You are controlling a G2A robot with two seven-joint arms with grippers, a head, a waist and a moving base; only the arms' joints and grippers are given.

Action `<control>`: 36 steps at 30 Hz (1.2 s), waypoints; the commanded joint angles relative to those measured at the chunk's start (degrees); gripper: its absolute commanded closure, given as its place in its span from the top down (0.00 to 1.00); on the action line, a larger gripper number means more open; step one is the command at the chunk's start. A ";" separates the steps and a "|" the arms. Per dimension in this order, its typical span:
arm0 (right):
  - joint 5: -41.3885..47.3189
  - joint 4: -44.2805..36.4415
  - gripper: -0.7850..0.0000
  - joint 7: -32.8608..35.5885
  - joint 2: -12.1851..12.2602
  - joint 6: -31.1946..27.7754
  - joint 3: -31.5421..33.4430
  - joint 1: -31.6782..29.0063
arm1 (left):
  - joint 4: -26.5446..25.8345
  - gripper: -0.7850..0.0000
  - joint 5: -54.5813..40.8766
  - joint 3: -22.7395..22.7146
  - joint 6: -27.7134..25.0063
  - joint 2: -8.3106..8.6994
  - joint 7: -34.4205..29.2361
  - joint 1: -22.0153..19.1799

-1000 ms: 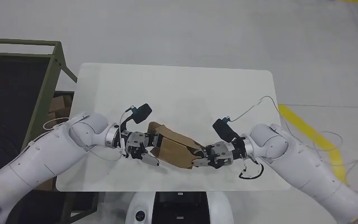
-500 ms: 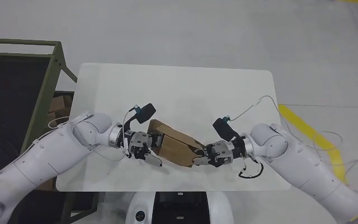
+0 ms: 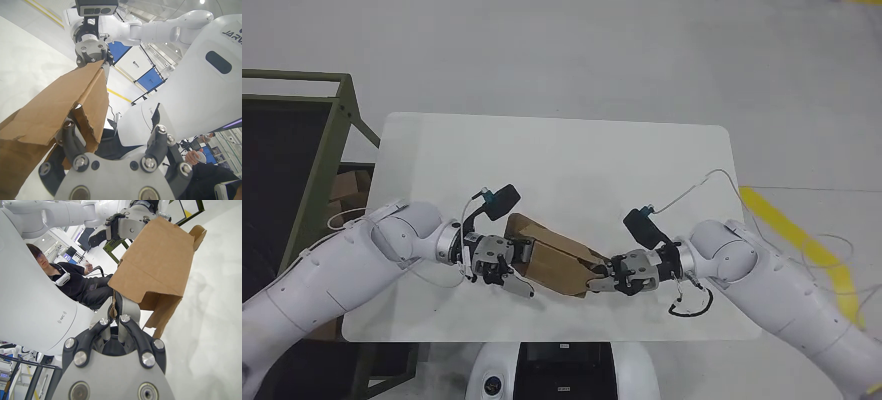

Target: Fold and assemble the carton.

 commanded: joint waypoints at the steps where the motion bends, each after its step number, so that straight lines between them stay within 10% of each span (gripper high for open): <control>1: 0.43 -0.03 0.00 0.07 -0.07 0.00 0.65 -0.28 | 0.46 0.70 0.63 0.70 0.00 0.00 0.00 -0.09; 36: -1.64 -0.98 0.00 0.07 -0.65 0.00 2.39 -1.99 | 3.71 0.49 0.56 3.01 0.00 -2.40 0.01 -2.13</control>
